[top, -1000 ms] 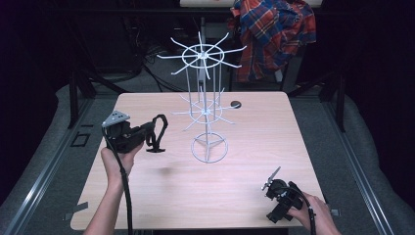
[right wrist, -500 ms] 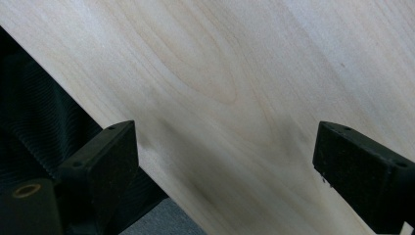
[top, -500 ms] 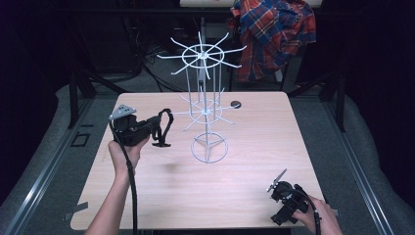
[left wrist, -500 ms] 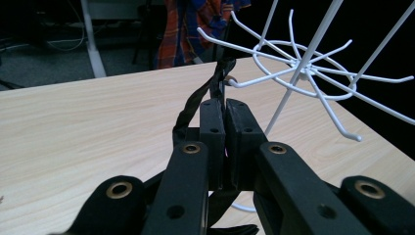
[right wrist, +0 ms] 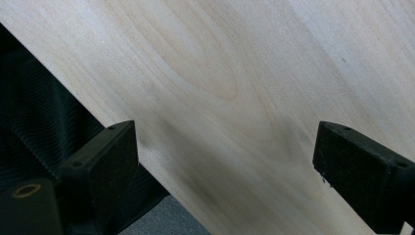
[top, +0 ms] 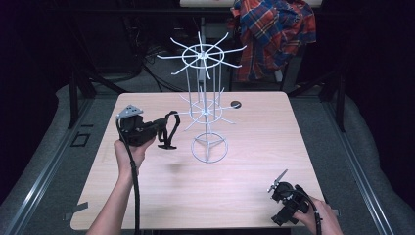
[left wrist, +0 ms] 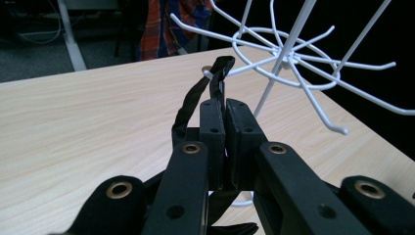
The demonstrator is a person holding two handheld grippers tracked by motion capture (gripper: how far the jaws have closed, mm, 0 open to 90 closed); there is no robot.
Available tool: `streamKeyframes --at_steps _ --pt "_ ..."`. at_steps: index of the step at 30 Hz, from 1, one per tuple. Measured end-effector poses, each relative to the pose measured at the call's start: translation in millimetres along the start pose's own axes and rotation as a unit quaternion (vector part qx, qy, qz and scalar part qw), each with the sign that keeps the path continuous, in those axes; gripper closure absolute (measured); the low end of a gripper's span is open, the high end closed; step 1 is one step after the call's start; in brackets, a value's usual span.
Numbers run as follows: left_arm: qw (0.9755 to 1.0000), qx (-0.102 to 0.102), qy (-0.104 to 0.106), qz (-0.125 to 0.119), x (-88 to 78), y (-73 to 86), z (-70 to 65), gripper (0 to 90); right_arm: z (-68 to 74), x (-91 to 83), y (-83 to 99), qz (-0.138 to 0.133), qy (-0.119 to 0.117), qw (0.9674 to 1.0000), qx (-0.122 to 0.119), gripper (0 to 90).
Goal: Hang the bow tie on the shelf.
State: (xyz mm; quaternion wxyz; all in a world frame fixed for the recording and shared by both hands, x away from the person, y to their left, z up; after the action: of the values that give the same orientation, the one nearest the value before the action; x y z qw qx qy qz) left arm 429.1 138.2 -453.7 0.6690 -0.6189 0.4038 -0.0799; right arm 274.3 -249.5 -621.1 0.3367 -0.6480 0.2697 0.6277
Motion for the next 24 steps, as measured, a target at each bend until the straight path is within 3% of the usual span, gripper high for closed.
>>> streamKeyframes --at_steps 24 --pt "0.9994 0.003 0.004 0.035 11.7 14.3 -2.5 86.2 1.1 0.4 -2.1 -0.001 0.001 1.0000 -0.005 9.2"
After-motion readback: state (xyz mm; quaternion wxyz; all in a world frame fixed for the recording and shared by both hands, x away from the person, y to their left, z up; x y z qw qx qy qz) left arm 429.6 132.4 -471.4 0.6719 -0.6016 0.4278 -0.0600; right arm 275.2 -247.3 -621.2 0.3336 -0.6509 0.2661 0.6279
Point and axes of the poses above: each handheld gripper's, and its own axes: x roughly forward along the jaws, y roughly out of its underside, z roughly to its left, the point moved 8 cm from there along x, roughly forward along the jaws, and after that the axes turned 8 degrees about x, right-handed, at the moved point
